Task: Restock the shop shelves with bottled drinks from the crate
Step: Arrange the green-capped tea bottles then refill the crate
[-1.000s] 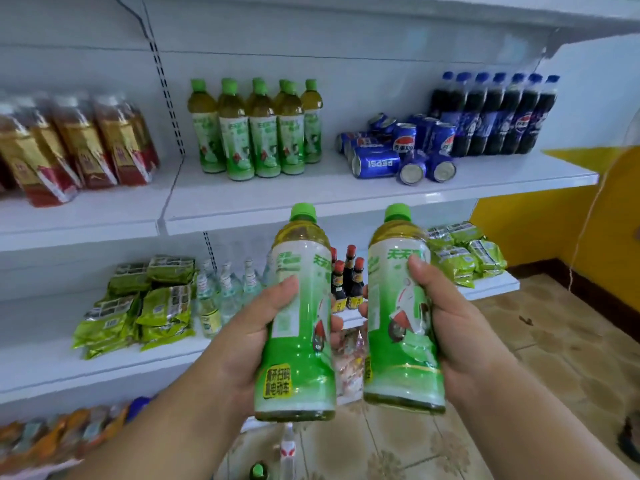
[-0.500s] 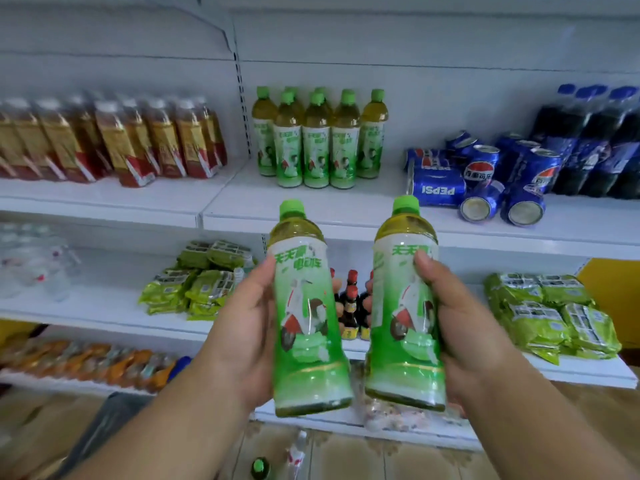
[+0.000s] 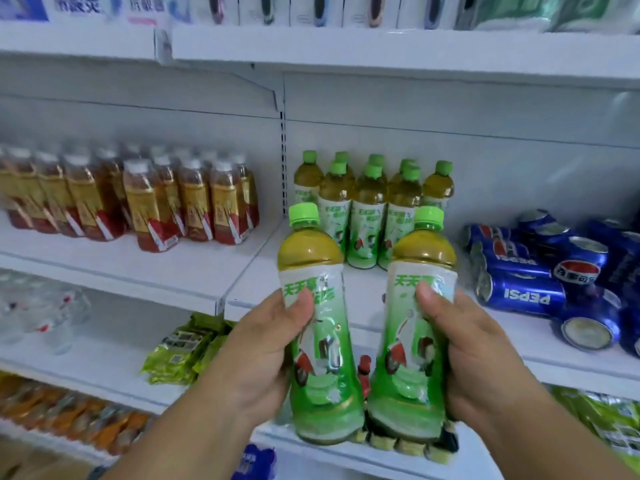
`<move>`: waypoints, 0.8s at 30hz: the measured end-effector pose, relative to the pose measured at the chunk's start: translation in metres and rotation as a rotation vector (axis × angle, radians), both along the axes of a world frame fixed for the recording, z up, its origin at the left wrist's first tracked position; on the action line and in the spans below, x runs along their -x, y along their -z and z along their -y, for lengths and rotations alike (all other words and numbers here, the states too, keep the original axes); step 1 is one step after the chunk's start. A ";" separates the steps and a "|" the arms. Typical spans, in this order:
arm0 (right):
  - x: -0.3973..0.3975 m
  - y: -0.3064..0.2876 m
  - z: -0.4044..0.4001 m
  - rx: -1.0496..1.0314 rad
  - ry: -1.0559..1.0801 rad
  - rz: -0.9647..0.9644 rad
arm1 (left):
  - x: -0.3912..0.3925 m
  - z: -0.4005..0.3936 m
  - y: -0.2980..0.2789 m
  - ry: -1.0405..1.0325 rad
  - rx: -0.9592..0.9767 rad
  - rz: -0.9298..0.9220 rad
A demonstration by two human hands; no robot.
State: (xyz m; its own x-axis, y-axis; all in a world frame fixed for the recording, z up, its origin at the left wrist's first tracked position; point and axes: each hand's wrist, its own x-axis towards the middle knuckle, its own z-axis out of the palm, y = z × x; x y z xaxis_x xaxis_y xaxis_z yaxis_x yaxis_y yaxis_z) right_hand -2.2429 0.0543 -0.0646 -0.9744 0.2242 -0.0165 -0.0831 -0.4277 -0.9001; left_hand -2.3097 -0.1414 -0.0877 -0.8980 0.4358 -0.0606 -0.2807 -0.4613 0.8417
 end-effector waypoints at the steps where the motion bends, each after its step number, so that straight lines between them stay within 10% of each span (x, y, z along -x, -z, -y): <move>1: 0.015 -0.001 0.002 -0.028 -0.001 -0.010 | 0.015 0.002 -0.001 -0.031 0.016 -0.032; 24: 0.193 0.026 0.011 -0.650 0.179 -0.053 | 0.254 -0.008 0.026 -0.206 0.502 -0.570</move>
State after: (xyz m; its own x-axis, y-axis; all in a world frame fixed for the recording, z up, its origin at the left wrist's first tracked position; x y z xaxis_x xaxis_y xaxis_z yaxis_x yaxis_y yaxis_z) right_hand -2.4358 0.0430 -0.0909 -0.9169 0.3306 0.2236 -0.1538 0.2241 -0.9623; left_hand -2.5639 -0.1333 -0.1140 -0.9096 0.2993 0.2882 0.3070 0.0169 0.9515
